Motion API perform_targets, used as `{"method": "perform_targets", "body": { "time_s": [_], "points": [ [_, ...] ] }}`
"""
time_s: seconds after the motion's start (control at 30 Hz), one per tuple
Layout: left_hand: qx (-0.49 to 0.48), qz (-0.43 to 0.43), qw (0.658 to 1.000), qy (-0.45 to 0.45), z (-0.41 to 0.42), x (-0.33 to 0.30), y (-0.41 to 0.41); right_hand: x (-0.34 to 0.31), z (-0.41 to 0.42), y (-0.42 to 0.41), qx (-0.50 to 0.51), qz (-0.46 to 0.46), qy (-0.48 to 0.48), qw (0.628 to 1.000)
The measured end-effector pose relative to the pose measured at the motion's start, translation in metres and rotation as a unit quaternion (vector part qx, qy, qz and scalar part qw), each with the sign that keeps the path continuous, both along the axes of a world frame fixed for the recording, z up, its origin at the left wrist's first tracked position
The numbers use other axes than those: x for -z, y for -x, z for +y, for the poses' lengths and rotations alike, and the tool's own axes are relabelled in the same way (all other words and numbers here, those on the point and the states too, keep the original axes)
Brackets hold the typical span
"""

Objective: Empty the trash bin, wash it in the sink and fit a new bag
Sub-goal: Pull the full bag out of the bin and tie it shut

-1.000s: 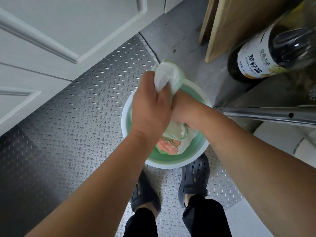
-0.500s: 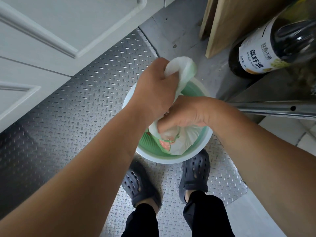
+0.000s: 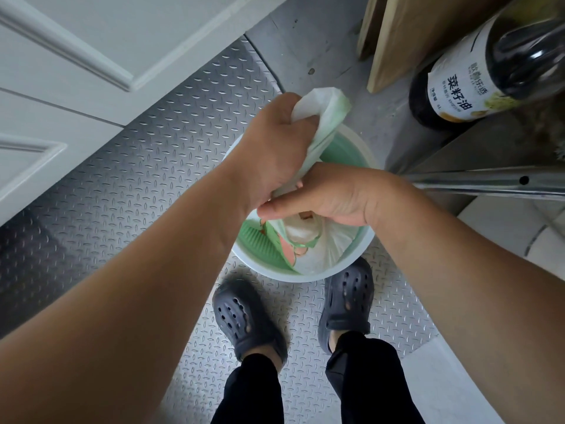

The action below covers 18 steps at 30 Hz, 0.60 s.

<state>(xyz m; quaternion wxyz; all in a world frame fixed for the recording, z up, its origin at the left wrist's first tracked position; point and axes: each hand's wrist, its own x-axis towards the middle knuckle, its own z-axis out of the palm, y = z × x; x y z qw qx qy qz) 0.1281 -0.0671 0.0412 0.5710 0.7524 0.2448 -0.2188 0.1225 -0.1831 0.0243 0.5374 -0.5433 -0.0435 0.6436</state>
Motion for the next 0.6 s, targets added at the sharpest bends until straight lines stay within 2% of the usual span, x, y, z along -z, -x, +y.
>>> {"method": "perform_targets", "body": {
  "time_s": [0.17, 0.3, 0.5, 0.6],
  "points": [
    [0.049, -0.020, 0.998, -0.031, -0.004, -0.006, -0.011, 0.005, 0.012, 0.005, 0.065, -0.167, 0.118, 0.977],
    [0.086, -0.033, 0.995, -0.029, -0.017, -0.019, -0.020, 0.009, 0.018, 0.005, 0.085, -0.238, 0.185, 0.950],
    [0.136, 0.013, 0.990, 0.025, -0.008, -0.048, -0.043, 0.009, 0.015, 0.011, 0.108, -0.153, 0.259, 0.948],
    [0.011, -0.055, 0.998, 0.026, 0.015, -0.040, -0.039, 0.008, 0.008, 0.010, 0.233, -0.041, 0.217, 0.947]
  ]
}}
